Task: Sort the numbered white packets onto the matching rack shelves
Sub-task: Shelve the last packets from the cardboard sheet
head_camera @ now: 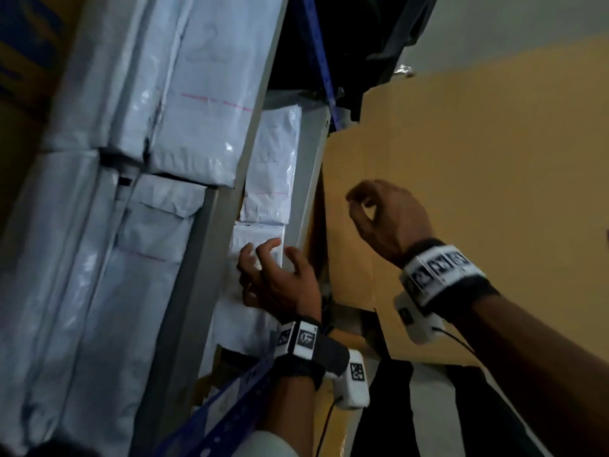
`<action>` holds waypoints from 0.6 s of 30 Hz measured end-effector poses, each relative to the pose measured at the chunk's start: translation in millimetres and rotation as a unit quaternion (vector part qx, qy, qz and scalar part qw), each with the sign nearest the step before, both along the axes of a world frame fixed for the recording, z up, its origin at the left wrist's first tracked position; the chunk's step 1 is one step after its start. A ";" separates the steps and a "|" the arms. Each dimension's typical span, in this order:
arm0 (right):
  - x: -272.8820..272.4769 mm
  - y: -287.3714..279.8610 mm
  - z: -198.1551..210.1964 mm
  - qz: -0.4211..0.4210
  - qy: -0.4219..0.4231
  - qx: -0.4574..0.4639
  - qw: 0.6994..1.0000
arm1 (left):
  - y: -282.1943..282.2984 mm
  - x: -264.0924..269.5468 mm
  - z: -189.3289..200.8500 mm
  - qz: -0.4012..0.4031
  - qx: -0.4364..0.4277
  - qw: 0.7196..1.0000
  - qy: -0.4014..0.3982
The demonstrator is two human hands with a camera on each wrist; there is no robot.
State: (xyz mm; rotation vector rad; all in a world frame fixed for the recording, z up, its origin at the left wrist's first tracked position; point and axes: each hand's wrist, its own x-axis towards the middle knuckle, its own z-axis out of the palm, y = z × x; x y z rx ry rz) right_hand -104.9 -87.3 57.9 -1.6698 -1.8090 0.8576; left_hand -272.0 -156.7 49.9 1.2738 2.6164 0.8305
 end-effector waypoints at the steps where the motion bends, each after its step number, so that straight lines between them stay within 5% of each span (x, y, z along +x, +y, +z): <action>1: 16.9 -18.3 12.1 -0.016 -0.005 -0.008 1.000 | -0.5 11.5 11.2 -0.019 0.010 1.000 -0.019; 7: 102.3 -119.5 87.6 -0.136 -0.009 -0.038 0.990 | -20.8 83.2 87.6 -0.165 0.058 0.971 -0.165; 18: 230.2 -255.5 174.7 -0.249 0.071 0.004 0.966 | -104.1 214.2 192.2 -0.318 0.109 0.921 -0.199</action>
